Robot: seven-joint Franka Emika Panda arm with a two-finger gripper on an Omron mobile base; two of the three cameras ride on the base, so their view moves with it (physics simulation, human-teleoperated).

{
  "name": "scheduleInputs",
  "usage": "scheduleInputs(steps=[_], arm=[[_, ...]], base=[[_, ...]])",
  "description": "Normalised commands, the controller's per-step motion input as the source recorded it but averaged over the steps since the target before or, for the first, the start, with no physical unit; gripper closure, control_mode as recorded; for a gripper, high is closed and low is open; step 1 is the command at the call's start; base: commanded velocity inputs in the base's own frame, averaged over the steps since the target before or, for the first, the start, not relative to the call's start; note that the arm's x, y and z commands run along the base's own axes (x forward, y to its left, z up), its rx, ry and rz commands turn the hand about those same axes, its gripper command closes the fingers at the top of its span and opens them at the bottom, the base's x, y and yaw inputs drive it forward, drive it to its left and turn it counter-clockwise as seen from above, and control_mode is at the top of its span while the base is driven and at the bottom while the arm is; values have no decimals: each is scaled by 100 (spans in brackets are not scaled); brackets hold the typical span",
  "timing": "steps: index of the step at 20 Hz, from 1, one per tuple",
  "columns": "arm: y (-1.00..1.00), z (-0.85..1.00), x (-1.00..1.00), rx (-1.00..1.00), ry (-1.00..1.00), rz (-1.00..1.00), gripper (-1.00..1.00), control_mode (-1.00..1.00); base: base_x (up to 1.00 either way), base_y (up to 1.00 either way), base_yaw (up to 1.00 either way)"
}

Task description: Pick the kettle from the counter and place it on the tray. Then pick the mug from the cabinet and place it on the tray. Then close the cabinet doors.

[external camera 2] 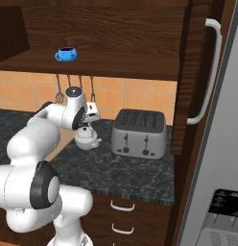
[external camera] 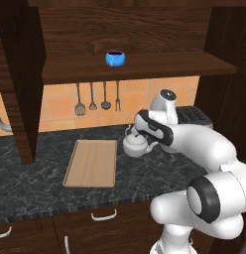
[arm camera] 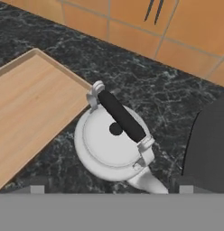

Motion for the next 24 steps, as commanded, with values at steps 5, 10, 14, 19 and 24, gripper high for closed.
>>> scheduleInputs(steps=[5,10,14,19,24], arm=[[0,-4,39,4,0,1,-100,-100],[0,-4,36,5,0,2,-100,-100],[0,-24,24,1,0,5,-100,-100],[0,-27,24,0,0,6,-100,-100],[0,-23,9,0,0,5,100,-100]], base=[[0,0,0],[0,0,0],[0,0,0],[0,0,0],[0,0,0]])
